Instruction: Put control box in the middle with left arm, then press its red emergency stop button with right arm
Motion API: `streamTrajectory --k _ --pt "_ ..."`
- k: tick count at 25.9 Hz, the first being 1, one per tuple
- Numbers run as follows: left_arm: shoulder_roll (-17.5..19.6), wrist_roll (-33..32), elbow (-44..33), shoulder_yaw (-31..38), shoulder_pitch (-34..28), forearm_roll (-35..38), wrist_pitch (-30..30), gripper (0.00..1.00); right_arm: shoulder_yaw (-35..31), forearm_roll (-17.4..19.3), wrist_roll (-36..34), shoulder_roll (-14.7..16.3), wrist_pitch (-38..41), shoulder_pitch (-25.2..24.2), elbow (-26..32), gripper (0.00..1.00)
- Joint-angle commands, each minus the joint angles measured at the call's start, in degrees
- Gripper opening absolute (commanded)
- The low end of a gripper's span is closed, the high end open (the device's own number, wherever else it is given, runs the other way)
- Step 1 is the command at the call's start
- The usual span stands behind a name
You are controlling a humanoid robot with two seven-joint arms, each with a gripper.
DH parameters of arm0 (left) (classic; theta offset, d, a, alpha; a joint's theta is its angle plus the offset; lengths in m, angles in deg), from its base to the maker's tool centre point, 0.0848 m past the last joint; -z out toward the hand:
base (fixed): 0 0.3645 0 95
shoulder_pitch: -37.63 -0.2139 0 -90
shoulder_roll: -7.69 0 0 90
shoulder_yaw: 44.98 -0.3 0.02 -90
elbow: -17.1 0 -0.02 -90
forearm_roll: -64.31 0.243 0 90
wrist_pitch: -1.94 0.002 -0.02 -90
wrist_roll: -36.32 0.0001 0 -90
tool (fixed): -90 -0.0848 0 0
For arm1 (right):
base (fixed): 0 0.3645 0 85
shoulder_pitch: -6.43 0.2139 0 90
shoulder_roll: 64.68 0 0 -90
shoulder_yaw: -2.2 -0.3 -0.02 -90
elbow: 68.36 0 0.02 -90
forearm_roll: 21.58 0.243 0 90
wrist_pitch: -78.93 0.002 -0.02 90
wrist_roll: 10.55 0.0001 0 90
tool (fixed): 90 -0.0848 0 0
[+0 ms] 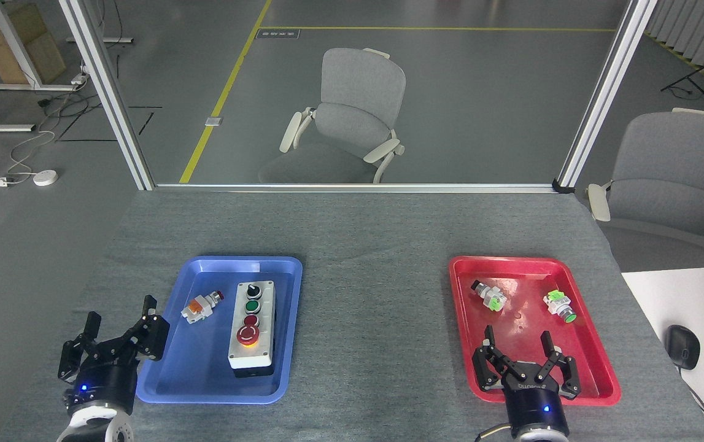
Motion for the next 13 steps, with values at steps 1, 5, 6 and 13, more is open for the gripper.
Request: streamTrajectory --k 1,5,6,13 --pt "-0.13 -0.01 0.06 0.05 0.06 0.01 -0.01 0.99 -0.17 -0.02 0.00 -0.19 0.07 0.01 -0.32 0.98" --pt "-0.13 -0.01 -0.03 -0.04 -0.03 0.01 -0.01 0.99 -0.17 -0.02 -0.18 -0.28 0.07 0.01 -0.32 0.98" --pt "-0.13 -0.01 0.06 -0.04 -0.03 -0.08 -0.01 0.99 -0.08 -0.11 -0.27 -0.54 0.07 0.01 -0.32 0.98" --pt "0.40 -0.10 0.06 0.05 0.33 -0.08 -0.01 0.99 -0.17 -0.11 -0.27 -1.15 -0.02 0.09 -0.67 0.98"
